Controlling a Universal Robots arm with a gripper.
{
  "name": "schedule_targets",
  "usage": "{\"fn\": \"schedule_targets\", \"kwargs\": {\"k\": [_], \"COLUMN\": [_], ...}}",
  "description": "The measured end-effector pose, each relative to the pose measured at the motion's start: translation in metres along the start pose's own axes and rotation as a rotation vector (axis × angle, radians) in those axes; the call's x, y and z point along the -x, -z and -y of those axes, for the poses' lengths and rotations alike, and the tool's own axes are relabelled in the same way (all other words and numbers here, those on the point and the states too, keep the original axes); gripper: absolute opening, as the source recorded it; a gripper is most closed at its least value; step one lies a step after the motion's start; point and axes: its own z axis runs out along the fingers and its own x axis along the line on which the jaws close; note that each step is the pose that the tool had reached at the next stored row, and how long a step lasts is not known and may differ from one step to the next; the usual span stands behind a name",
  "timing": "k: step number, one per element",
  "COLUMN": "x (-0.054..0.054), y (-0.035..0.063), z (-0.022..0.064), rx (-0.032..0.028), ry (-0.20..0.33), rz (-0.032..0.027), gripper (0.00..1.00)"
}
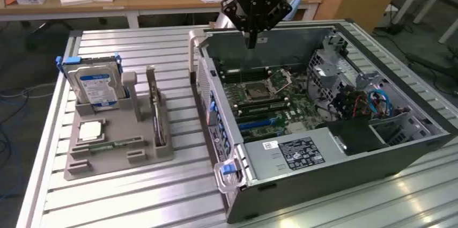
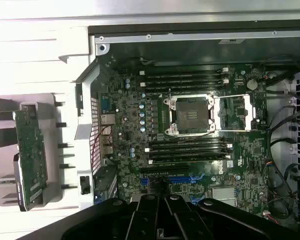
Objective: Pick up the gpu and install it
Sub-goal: 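Reach for the gpu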
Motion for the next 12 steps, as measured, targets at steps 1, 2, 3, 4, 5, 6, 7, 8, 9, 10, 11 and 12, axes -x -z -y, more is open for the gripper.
{"fn": "schedule_targets", "kwargs": {"k": [1, 2, 3, 4, 5, 6, 7, 8, 9, 10, 11, 12], "x": [0.000, 0.000, -0.001, -0.003, -0.005, -0.007, -0.009, -0.011, -0.013, -0.015, -0.017, -0.019], "y": [0.0000, 0.0000, -0.0001, 0.0000, 0.0001, 0.0002, 0.0002, 0.0003, 0.0004, 0.0004, 0.0004, 0.0005], "z": [0.0000, 0.0000, 0.0001, 0.0003, 0.0004, 0.0005, 0.0007, 0.0008, 0.0010, 0.0011, 0.0013, 0.0014], "rx": [0.0000, 0.0001, 0.0002, 0.0000, 0.0000, 0.0000, 0.0000, 0.0000, -0.0001, 0.0000, 0.0000, 0.0000], "ry": [0.000, 0.000, 0.000, 0.000, 0.000, 0.000, 0.000, 0.000, 0.000, 0.000, 0.000, 0.000], "rz": [0.0000, 0.0001, 0.0002, 0.0001, 0.0000, 0.0000, 0.0000, 0.0000, 0.0000, 0.0000, 0.0000, 0.0000], "gripper": [0.10, 0.10, 0.10, 0.10, 0.10, 0.10, 0.10, 0.10, 0.10, 0.10, 0.10, 0.10]}}
